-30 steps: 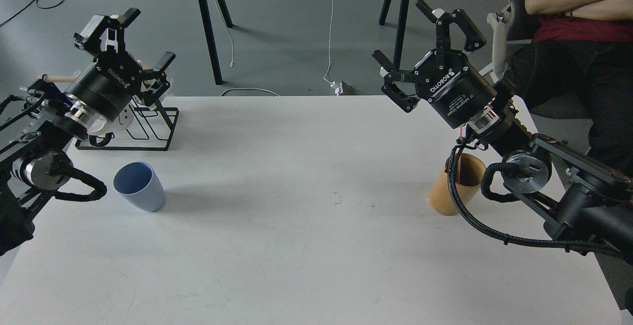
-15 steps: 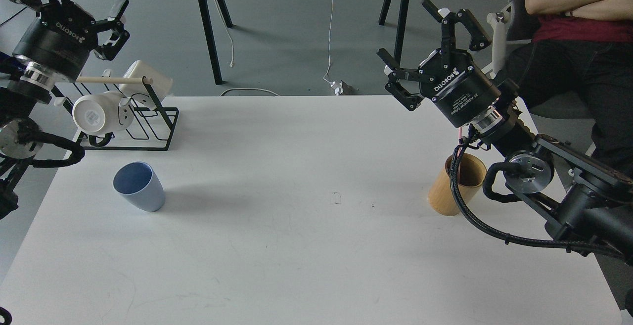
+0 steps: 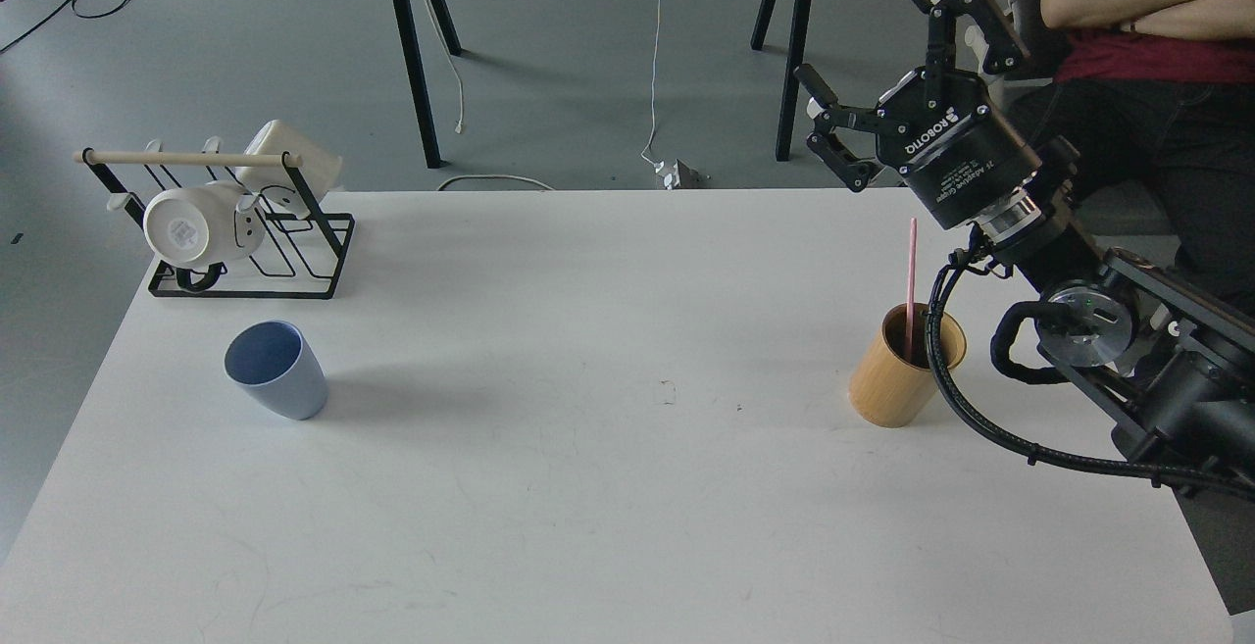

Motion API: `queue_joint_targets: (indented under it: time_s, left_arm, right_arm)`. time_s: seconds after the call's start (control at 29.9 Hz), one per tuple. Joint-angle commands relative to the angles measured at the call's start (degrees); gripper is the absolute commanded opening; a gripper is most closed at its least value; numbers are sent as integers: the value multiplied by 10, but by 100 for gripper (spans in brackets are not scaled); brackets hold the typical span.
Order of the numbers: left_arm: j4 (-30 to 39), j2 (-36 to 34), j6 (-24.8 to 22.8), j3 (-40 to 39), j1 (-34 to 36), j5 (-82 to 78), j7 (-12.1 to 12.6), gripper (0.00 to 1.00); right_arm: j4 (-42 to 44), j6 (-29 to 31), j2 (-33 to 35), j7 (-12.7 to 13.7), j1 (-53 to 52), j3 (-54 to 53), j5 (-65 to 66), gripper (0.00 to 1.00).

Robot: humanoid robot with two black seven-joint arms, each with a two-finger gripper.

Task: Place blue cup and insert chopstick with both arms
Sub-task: 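Raise the left gripper and move it toward the tipped blue cup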

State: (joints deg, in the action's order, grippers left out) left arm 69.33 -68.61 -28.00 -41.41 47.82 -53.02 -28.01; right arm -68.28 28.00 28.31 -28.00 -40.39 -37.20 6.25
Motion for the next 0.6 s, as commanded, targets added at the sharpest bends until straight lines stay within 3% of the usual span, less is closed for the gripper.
queue_joint_targets:
  time_s: [0.0, 0.27, 0.57]
  left_arm:
    - [57, -44, 0, 46, -2, -151, 0, 99]
    - [62, -55, 0, 210, -3, -418, 0, 96]
    - [-9, 55, 0, 249, -11, -448, 0, 96]
  right_arm:
    - [4, 0, 0, 0, 0, -1, 0, 98]
    - [14, 0, 0, 0, 11, -6, -1, 98]
    - [25, 0, 0, 0, 22, -8, -1, 98]
